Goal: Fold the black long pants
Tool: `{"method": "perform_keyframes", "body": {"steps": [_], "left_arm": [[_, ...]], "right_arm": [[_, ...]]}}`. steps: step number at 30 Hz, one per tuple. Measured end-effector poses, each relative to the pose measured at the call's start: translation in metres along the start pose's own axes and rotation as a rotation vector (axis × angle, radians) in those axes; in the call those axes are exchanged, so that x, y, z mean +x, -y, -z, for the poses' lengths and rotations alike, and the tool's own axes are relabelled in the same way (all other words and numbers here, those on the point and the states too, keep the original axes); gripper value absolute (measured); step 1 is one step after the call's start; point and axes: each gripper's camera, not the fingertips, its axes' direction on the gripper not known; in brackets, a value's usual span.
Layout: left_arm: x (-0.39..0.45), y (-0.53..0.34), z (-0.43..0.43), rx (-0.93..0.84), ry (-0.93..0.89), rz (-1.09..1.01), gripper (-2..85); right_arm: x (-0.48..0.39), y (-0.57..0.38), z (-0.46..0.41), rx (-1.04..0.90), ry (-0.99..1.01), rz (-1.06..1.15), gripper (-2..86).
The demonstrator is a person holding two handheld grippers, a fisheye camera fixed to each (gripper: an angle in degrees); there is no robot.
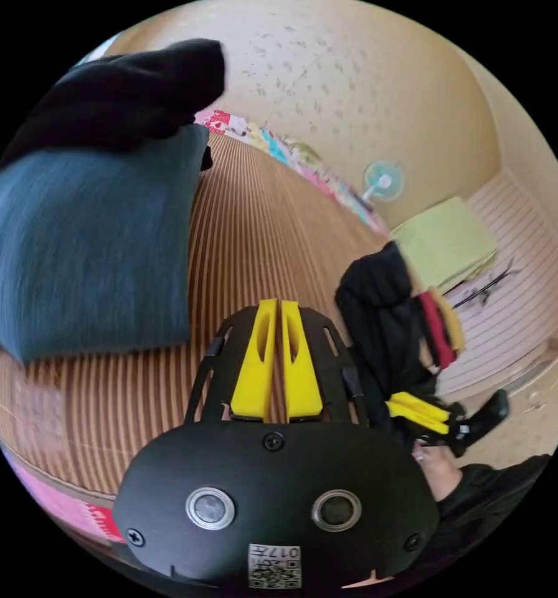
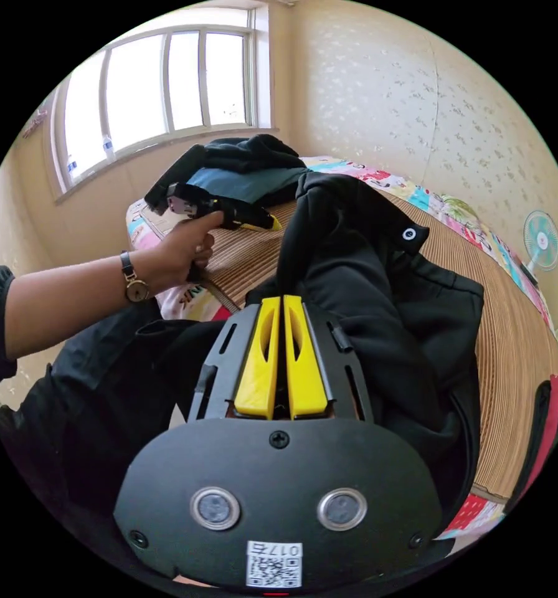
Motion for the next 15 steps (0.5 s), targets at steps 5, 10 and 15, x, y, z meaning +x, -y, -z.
{"method": "perform_keyframes", "body": {"steps": [5,10,15], "left_arm": [[0.011,-0.078,0.039,0.28,-0.349,0.13,9.0],[0.08,-0.066,0.002,0.09,-0.175,0.048,16.5],[0.082,-0.056,-0.036,-0.031,-0.309,0.108,4.2]], "right_arm": [[-0.013,0.006,0.0,0.014,0.004,-0.013,1.2],[-0.03,0.012,0.003,0.03,-0.035,-0.016,1.2],[-0.033,0.007,0.026,0.098,-0.014,-0.047,1.3]]}}
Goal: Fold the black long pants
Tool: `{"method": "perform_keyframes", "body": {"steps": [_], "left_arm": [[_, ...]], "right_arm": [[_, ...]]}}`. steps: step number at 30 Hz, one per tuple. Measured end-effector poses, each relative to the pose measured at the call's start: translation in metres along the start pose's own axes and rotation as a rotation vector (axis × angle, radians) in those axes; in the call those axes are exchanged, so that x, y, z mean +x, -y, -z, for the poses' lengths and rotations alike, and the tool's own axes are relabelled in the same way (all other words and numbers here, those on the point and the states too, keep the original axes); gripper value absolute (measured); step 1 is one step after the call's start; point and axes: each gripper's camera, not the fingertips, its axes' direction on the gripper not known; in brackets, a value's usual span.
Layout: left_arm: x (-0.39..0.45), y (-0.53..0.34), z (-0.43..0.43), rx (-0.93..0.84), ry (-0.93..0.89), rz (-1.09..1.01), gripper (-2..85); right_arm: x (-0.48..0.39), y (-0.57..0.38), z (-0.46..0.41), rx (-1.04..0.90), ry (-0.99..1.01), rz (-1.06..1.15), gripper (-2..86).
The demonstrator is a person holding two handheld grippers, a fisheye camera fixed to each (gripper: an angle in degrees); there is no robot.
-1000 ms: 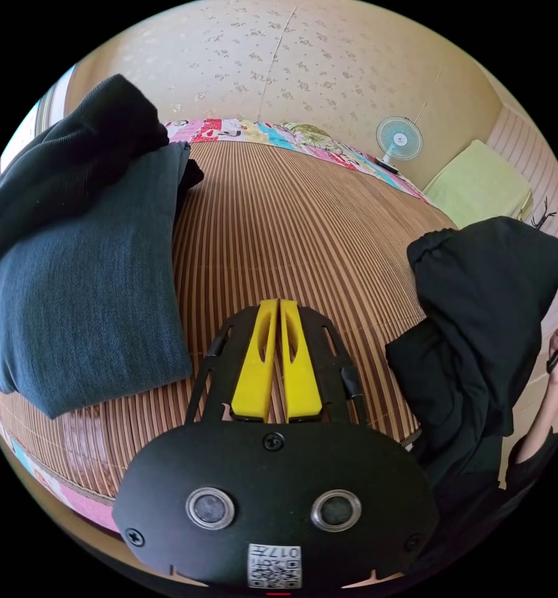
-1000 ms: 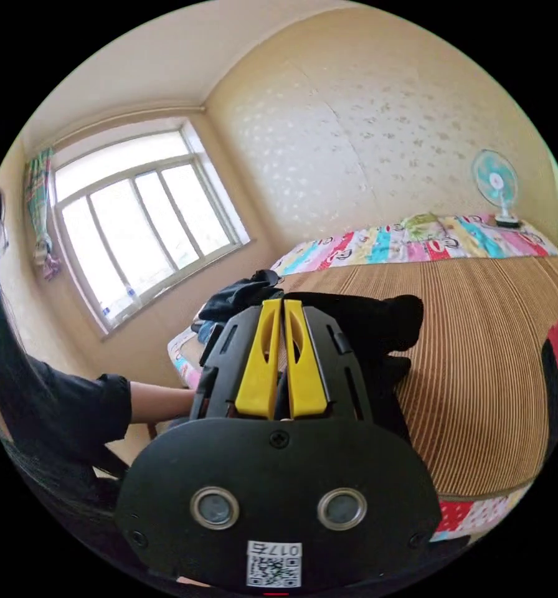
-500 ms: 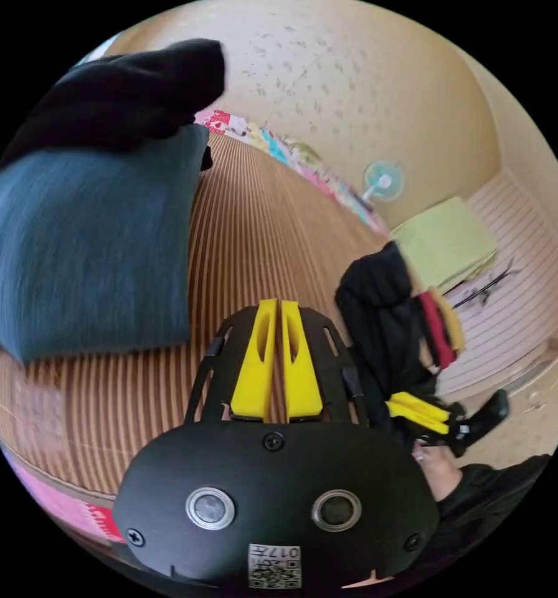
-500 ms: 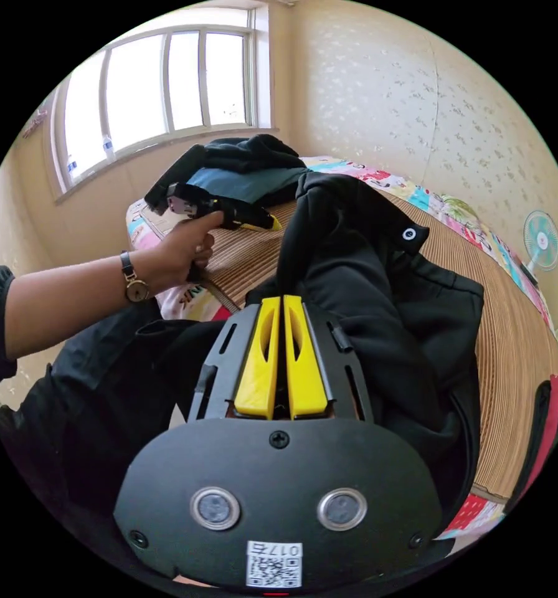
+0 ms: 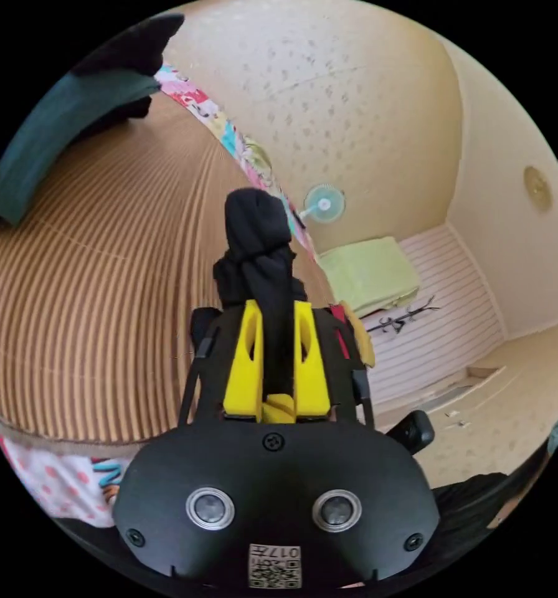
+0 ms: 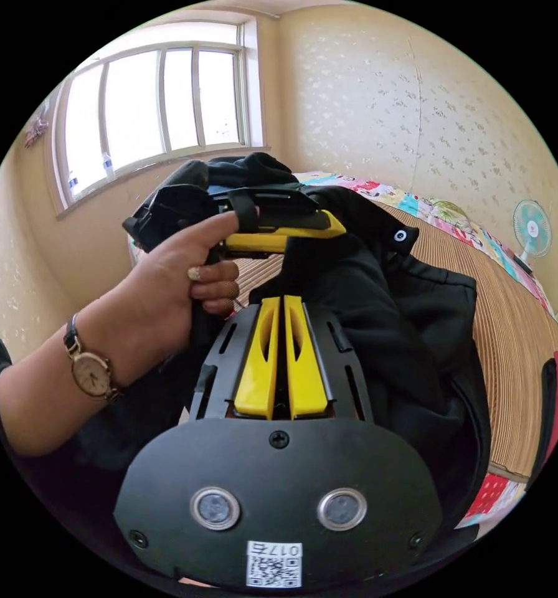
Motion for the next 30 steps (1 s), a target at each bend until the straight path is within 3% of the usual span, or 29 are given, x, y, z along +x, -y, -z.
{"method": "perform_keyframes", "body": {"steps": [5,8,10,13,15,19,22,27,30], "left_arm": [[-0.008,-0.044,0.041,0.117,-0.245,-0.042,0.4],[-0.004,-0.044,0.059,0.11,-0.222,-0.061,0.0],[0.004,-0.048,0.063,0.103,-0.178,-0.084,-0.1],[0.006,-0.059,0.059,0.091,-0.208,-0.062,-0.2],[0.007,-0.071,0.056,0.094,-0.229,-0.037,-0.2],[0.024,-0.09,0.073,0.124,-0.235,-0.048,-0.3],[0.065,-0.1,0.113,0.201,-0.248,-0.148,-0.6],[0.163,-0.11,0.198,0.382,-0.512,-0.371,-0.8],[0.249,-0.096,0.23,0.336,-0.601,-0.55,-0.8]], "right_arm": [[0.028,0.012,0.078,0.068,0.153,0.002,1.7],[0.087,0.007,0.125,0.243,0.019,-0.379,3.6],[0.131,-0.001,0.134,0.303,0.052,-0.594,7.6],[0.185,0.006,0.092,0.115,0.218,-0.741,13.0],[0.188,0.02,0.041,-0.1,0.363,-0.695,12.9],[0.147,0.041,0.074,-0.055,0.216,-0.582,6.5],[0.114,0.061,0.138,0.103,0.221,-0.545,4.0],[0.075,0.116,0.301,0.474,0.24,-0.394,2.9],[0.041,0.155,0.404,0.652,0.261,-0.195,2.7]]}}
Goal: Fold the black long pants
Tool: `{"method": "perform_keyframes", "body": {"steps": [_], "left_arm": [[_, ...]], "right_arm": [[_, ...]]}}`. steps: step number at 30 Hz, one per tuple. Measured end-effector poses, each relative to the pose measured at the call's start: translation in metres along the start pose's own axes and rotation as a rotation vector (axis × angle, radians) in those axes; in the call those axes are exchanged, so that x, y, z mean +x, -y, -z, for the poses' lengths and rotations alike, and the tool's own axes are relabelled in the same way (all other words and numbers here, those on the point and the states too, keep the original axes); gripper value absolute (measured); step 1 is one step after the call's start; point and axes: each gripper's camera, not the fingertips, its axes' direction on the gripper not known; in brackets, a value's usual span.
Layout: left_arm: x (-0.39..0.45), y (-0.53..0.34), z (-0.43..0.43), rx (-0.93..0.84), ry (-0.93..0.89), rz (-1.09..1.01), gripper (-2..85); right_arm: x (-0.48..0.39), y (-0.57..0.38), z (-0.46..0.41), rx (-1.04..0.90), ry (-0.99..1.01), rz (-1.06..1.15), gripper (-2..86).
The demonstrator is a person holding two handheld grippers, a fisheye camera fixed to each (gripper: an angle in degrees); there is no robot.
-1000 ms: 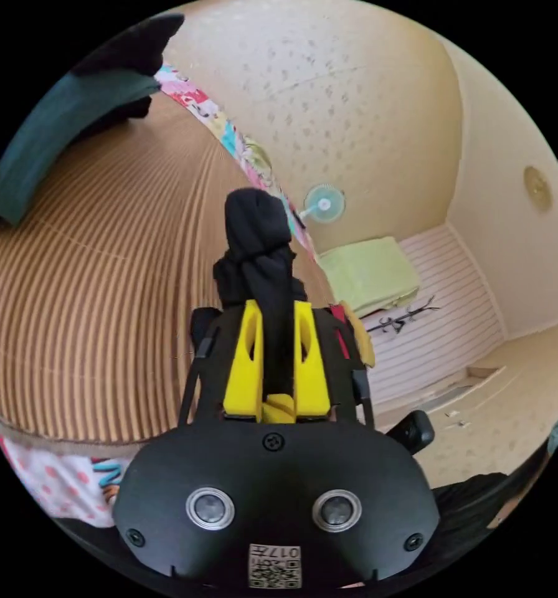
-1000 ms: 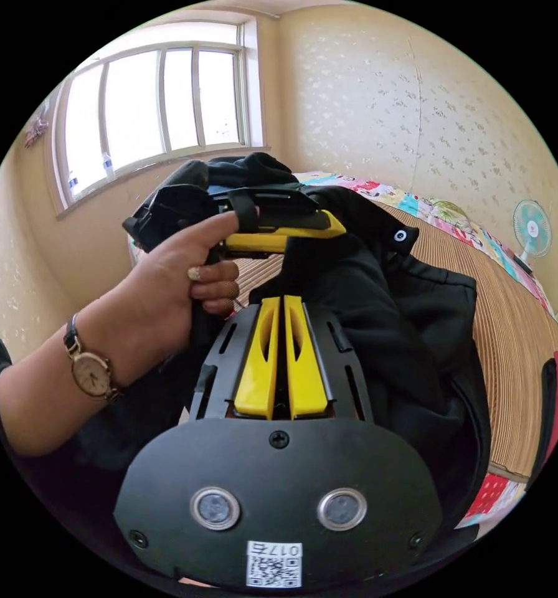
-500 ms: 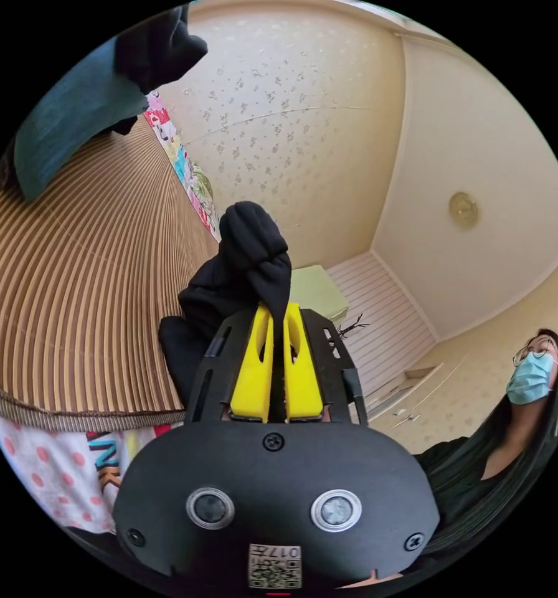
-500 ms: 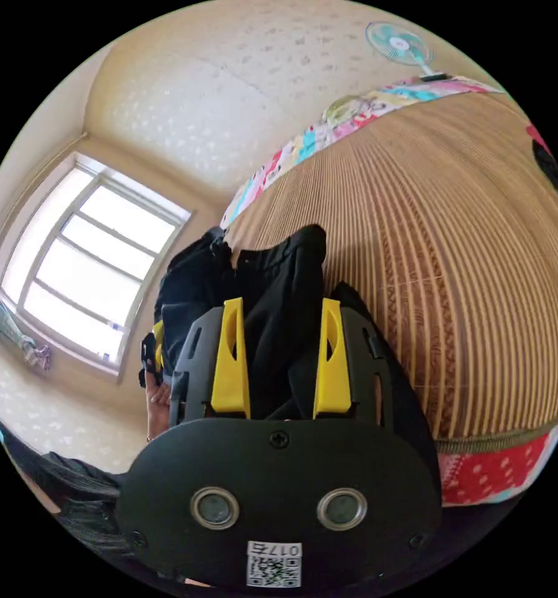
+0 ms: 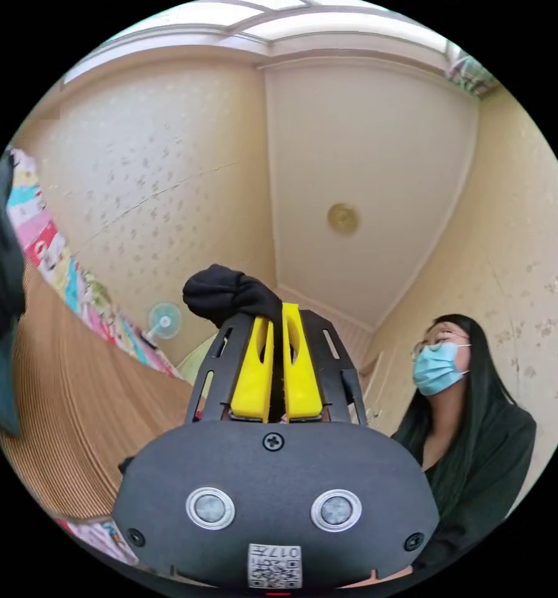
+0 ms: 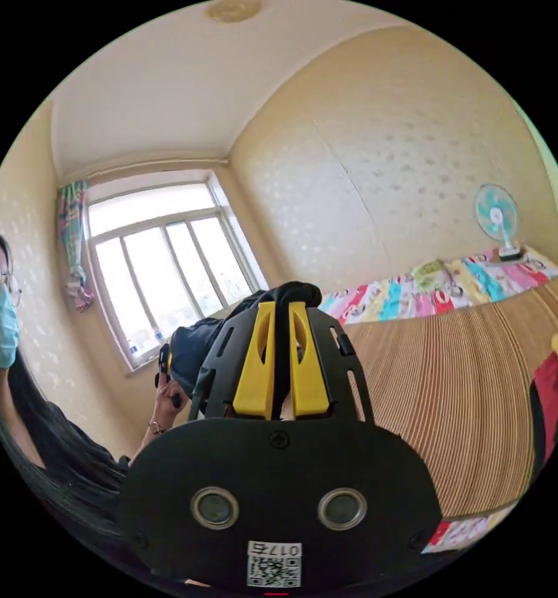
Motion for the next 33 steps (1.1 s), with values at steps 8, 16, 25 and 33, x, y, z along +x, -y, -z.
{"method": "perform_keyframes", "body": {"steps": [8,16,25,33], "left_arm": [[0.203,0.126,-0.115,-0.165,-0.054,-0.38,-0.8],[0.326,0.203,-0.215,-0.3,0.064,-0.56,-0.8],[0.342,0.158,-0.276,-0.321,0.126,-0.617,-0.8],[0.069,0.188,-0.449,-0.486,0.528,-0.402,0.3]], "right_arm": [[-0.196,0.168,0.095,0.173,-0.066,0.473,2.6],[-0.329,0.288,0.144,0.23,-0.218,0.665,2.4],[-0.364,0.296,0.148,0.313,-0.365,0.676,2.7],[-0.161,0.357,-0.041,0.12,-0.612,0.412,4.3]]}}
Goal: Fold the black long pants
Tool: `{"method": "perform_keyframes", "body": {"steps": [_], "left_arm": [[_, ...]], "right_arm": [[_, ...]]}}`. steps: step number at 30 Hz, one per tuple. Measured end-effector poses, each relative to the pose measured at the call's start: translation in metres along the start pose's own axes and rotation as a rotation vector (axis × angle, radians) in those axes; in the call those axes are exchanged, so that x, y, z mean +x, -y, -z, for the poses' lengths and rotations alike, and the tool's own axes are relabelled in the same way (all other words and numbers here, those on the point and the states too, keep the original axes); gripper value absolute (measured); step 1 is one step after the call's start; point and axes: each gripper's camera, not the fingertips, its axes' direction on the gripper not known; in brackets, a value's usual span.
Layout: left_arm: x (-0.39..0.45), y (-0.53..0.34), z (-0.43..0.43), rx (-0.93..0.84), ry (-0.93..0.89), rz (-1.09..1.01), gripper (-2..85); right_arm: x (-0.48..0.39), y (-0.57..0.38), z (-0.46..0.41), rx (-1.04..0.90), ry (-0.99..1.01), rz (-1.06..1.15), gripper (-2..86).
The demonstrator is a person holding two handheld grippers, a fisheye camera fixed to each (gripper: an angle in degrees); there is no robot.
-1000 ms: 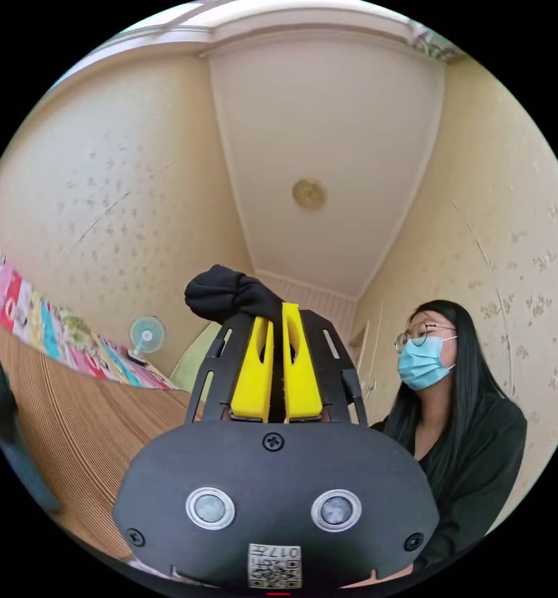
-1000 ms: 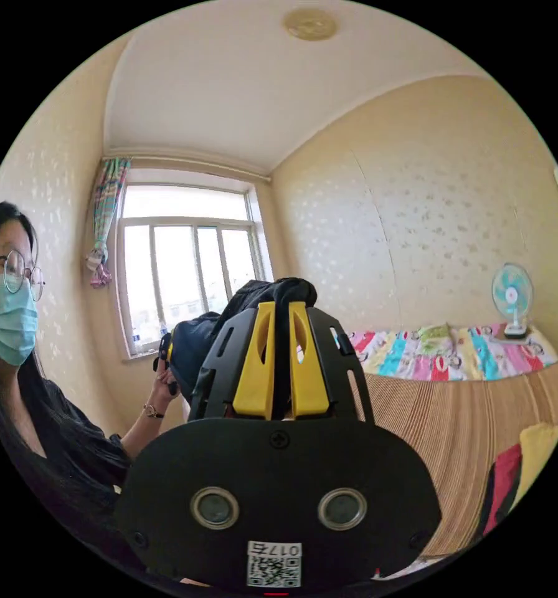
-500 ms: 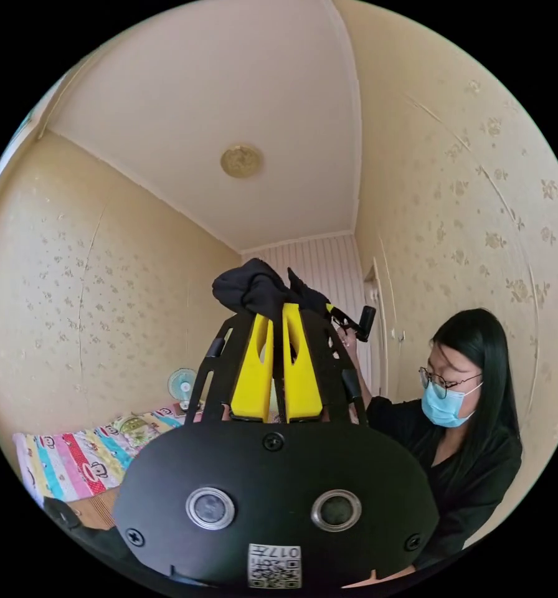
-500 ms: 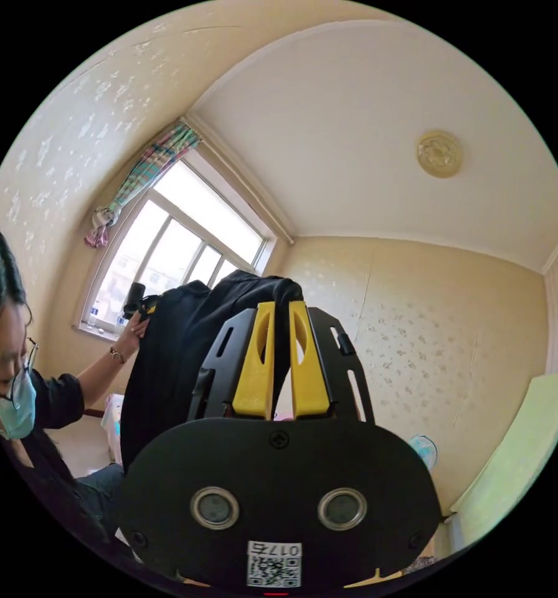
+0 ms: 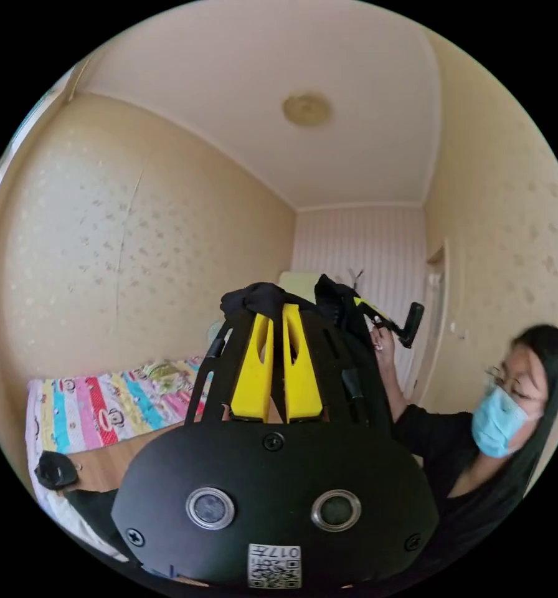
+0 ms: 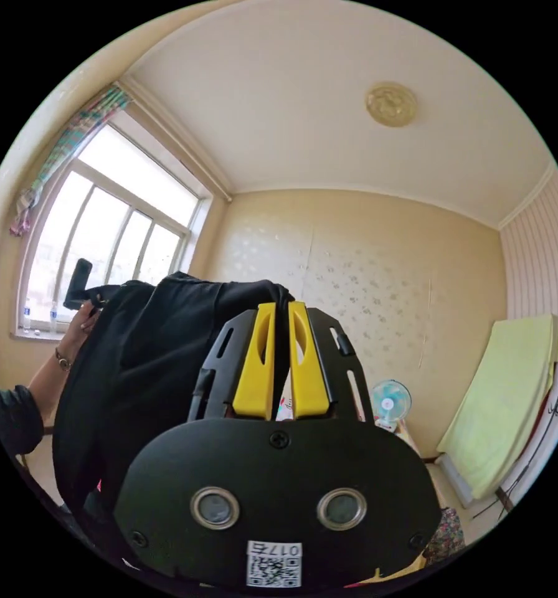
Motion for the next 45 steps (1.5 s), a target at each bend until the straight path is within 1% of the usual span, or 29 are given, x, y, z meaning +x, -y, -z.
{"method": "perform_keyframes", "body": {"steps": [1,3,5,7,8,10,12,13,14,15,16,18,19,20,21,25,27,29,31,32,33,34,35,37,38,40,42,44,45], "left_arm": [[-0.022,0.017,-0.027,-0.016,0.047,0.018,0.8],[-0.109,0.052,-0.118,-0.118,0.229,0.099,3.9],[-0.158,0.037,-0.157,-0.188,0.36,0.226,7.5],[-0.184,-0.008,-0.181,-0.125,0.383,0.249,9.2],[-0.195,-0.05,-0.203,-0.137,0.354,0.205,8.8],[-0.215,-0.13,-0.248,-0.284,0.344,0.146,7.4],[-0.246,-0.268,-0.306,-0.545,0.295,0.177,8.5],[-0.253,-0.307,-0.318,-0.603,0.265,0.199,9.1],[-0.261,-0.383,-0.334,-0.692,0.189,0.245,9.8],[-0.262,-0.455,-0.343,-0.75,0.125,0.289,9.7],[-0.26,-0.489,-0.345,-0.776,0.1,0.312,9.2],[-0.241,-0.593,-0.345,-0.841,0.034,0.368,8.7],[-0.234,-0.613,-0.344,-0.852,0.022,0.373,8.7],[-0.22,-0.644,-0.339,-0.858,0.012,0.39,8.8],[-0.209,-0.667,-0.332,-0.853,0.003,0.411,8.9],[-0.184,-0.705,-0.305,-0.828,0.019,0.485,8.9],[-0.167,-0.724,-0.276,-0.754,0.049,0.512,8.5],[-0.15,-0.743,-0.248,-0.673,0.111,0.496,6.2],[-0.135,-0.766,-0.217,-0.57,0.182,0.496,0.5],[-0.128,-0.78,-0.198,-0.486,0.19,0.511,-0.1],[-0.126,-0.791,-0.184,-0.418,0.188,0.522,-0.5],[-0.127,-0.793,-0.18,-0.407,0.184,0.522,-0.6],[-0.132,-0.794,-0.178,-0.418,0.174,0.503,-0.8],[-0.143,-0.787,-0.181,-0.477,0.154,0.456,-0.9],[-0.149,-0.783,-0.182,-0.511,0.141,0.434,-0.9],[-0.155,-0.783,-0.177,-0.527,0.132,0.424,-1.0],[-0.159,-0.786,-0.169,-0.516,0.141,0.414,-1.0],[-0.161,-0.786,-0.165,-0.523,0.156,0.399,-1.0],[-0.162,-0.784,-0.163,-0.536,0.169,0.386,-1.0]], "right_arm": [[0.01,0.008,-0.038,-0.049,-0.03,-0.029,4.5],[0.053,0.017,-0.178,-0.261,-0.132,-0.127,6.4],[0.077,-0.012,-0.238,-0.413,-0.153,-0.256,7.8],[0.077,-0.06,-0.267,-0.414,-0.043,-0.279,8.4],[0.07,-0.102,-0.286,-0.461,0.015,-0.238,8.4],[0.054,-0.183,-0.313,-0.614,0.047,-0.144,8.4],[0.037,-0.313,-0.331,-0.801,0.027,-0.07,8.5],[0.034,-0.347,-0.332,-0.844,0.029,-0.061,8.6],[0.027,-0.415,-0.331,-0.946,0.038,-0.05,8.6],[0.02,-0.477,-0.326,-1.04,0.032,-0.041,8.7],[0.018,-0.505,-0.322,-1.085,0.024,-0.039,8.7],[0.012,-0.594,-0.296,-1.215,-0.033,-0.054,8.7],[0.012,-0.61,-0.288,-1.233,-0.046,-0.076,8.7],[0.014,-0.633,-0.269,-1.239,-0.046,-0.139,8.6],[0.017,-0.635,-0.242,-1.132,-0.058,-0.192,8.4],[0.037,-0.617,-0.173,-0.943,-0.127,-0.378,8.9],[0.054,-0.605,-0.116,-0.755,-0.266,-0.449,10.8],[0.067,-0.614,-0.08,-0.68,-0.364,-0.51,12.5],[0.078,-0.639,-0.066,-0.745,-0.336,-0.573,13.6],[0.083,-0.662,-0.07,-0.855,-0.243,-0.598,13.7],[0.083,-0.683,-0.077,-0.966,-0.191,-0.551,12.2],[0.08,-0.685,-0.075,-0.957,-0.214,-0.481,11.4],[0.079,-0.678,-0.069,-0.939,-0.265,-0.402,6.8],[0.088,-0.661,-0.062,-0.919,-0.312,-0.376,3.8],[0.099,-0.642,-0.053,-0.852,-0.335,-0.414,3.3],[0.116,-0.606,-0.037,-0.708,-0.279,-0.495,2.9],[0.119,-0.558,-0.024,-0.561,-0.146,-0.506,2.8],[0.108,-0.537,-0.028,-0.553,-0.015,-0.484,2.7],[0.097,-0.534,-0.034,-0.591,0.064,-0.482,2.8]]}}
